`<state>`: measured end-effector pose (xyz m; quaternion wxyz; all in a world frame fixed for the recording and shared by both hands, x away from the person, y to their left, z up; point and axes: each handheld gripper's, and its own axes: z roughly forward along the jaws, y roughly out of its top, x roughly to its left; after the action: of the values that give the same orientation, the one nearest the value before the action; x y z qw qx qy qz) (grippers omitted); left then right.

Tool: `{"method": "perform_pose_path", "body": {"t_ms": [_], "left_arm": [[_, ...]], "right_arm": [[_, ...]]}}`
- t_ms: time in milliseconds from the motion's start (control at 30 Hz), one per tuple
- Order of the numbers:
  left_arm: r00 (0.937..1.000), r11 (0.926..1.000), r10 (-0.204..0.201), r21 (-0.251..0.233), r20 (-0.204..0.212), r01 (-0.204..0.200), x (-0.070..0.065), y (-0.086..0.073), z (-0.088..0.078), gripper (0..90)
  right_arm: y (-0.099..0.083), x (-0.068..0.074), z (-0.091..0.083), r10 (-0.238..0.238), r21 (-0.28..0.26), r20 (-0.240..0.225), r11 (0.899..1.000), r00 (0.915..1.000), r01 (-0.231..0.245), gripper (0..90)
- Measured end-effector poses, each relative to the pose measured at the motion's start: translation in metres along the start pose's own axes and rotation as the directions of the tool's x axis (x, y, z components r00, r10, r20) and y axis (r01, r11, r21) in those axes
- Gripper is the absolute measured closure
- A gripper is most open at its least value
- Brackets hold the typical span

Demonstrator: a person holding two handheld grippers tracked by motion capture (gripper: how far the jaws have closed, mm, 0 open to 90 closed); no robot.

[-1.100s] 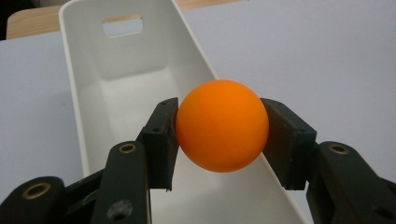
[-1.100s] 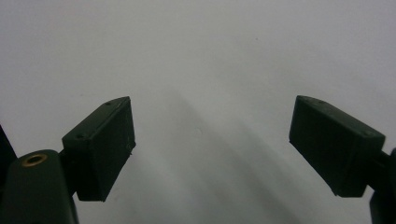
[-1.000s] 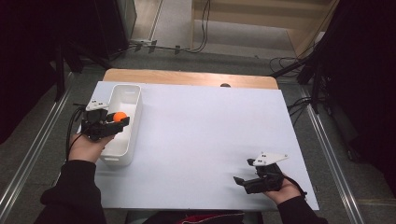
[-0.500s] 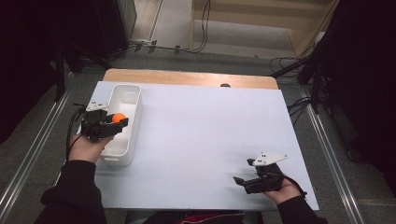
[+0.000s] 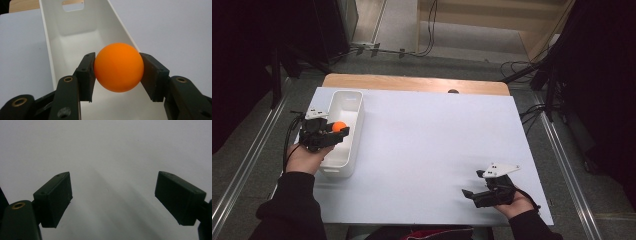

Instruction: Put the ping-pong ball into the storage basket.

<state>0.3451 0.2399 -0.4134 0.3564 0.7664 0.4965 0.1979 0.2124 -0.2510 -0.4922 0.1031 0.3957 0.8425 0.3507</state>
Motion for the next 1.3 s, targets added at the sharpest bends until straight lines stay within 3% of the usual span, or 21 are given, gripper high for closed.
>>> {"method": "perform_pose_path", "body": {"t_ms": [333, 667, 767, 867, 933, 1300], "left_arm": [[1.0, 1.0, 0.001, -0.003, -0.01, -0.001, 0.0004, 0.0, -0.0003, 49.1], [0.9995, 0.9997, 0.013, -0.018, -0.029, -0.013, -0.0003, 0.0016, -0.0038, 38.6], [0.9992, 0.9998, 0.001, -0.02, -0.039, -0.002, 0.0, 0.0035, -0.0049, 32.1], [0.9973, 0.9997, -0.023, -0.013, -0.069, 0.022, 0.0005, 0.0066, -0.0061, 10.7], [0.9969, 0.9997, -0.025, -0.009, -0.075, 0.024, 0.0, 0.0066, -0.007, 8.6], [0.9997, 0.9999, -0.017, -0.002, -0.02, 0.017, -0.0026, 0.0064, -0.0046, 8.1]], "right_arm": [[0.0, 0.0002, -0.0002, 0.005, -0.001, 0.0, 1.0, 1.0, -0.005, 12.9], [-0.0001, -0.0002, -0.0006, -0.001, -0.003, 0.0, 1.0, 1.0, 0.001, 12.9], [-0.0001, 0.0002, -0.0003, 0.0, -0.005, 0.002, 1.0, 1.0, 0.0, 12.9], [-0.0001, 0.0004, -0.0004, 0.004, -0.003, 0.003, 1.0, 1.0, -0.004, 12.9], [0.0, 0.0003, -0.0006, 0.002, 0.0, 0.002, 1.0, 1.0, -0.002, 12.9], [-0.0004, -0.0002, -0.0007, -0.003, -0.004, 0.002, 1.0, 1.0, 0.003, 12.9]]}}
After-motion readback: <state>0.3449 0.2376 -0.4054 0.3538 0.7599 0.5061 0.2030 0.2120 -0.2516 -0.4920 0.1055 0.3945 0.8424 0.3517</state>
